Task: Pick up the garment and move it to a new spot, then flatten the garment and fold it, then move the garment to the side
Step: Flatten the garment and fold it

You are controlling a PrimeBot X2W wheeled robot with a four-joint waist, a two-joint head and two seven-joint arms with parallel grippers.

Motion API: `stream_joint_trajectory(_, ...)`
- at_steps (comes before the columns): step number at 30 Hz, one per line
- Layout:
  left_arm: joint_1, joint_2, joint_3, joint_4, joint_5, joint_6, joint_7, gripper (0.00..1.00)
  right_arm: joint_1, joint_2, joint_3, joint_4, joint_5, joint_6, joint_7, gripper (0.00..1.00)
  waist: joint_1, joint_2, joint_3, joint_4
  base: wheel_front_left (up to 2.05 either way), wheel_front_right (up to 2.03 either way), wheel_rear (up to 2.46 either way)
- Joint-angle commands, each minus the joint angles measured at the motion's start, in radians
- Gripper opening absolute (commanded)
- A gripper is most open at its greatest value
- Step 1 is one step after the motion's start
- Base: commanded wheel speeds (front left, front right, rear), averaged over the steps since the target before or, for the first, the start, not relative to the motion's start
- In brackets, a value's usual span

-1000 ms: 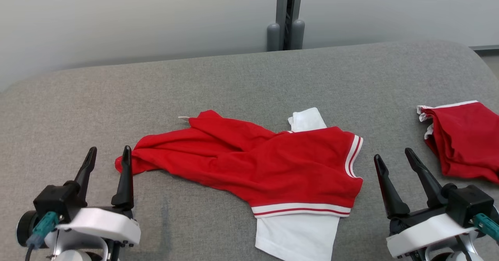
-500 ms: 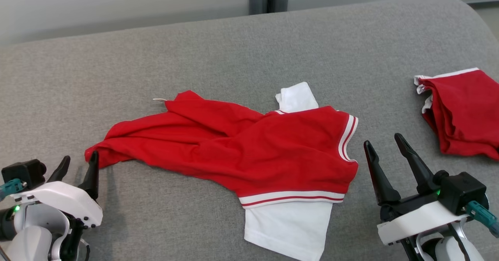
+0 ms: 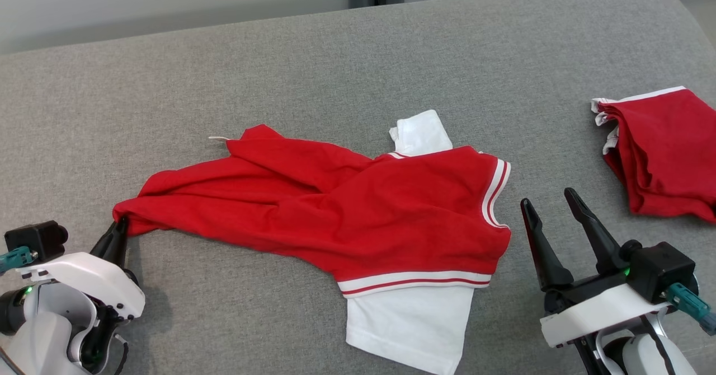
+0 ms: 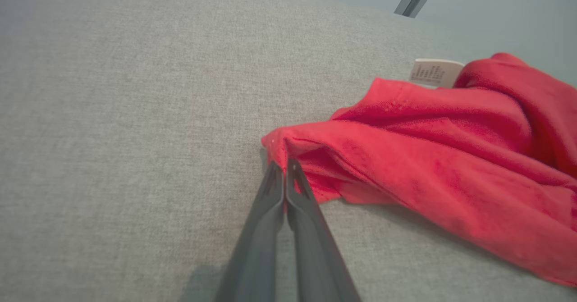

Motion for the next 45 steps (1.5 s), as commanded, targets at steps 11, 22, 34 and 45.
stream_joint_trajectory(11,-0.038,-0.003,-0.032,0.025,0.018,-0.026,-0.086,0.0,0.128,-0.07,0.181,-0.03,0.05,0.0,0.109,1.0,0.0,0.0,-0.006,0.021,0.0,0.0,0.0)
stream_joint_trajectory(22,-0.06,-0.014,-0.055,0.039,0.023,-0.028,-0.12,0.0,0.165,-0.115,0.33,0.072,0.157,0.0,0.274,1.0,0.0,0.0,-0.001,0.04,0.0,0.0,0.0)
stream_joint_trajectory(34,-0.071,0.003,-0.063,-0.03,0.057,0.007,-0.176,0.0,0.028,-0.127,0.344,0.097,0.304,0.0,0.225,0.0,0.0,0.0,-0.017,0.041,0.0,0.0,0.0)
stream_joint_trajectory(45,-0.037,0.077,-0.054,-0.312,0.089,0.104,-0.083,0.0,-0.18,-0.233,0.158,-0.165,0.412,0.0,0.124,0.0,0.0,0.0,-0.06,0.014,0.0,0.0,0.0)
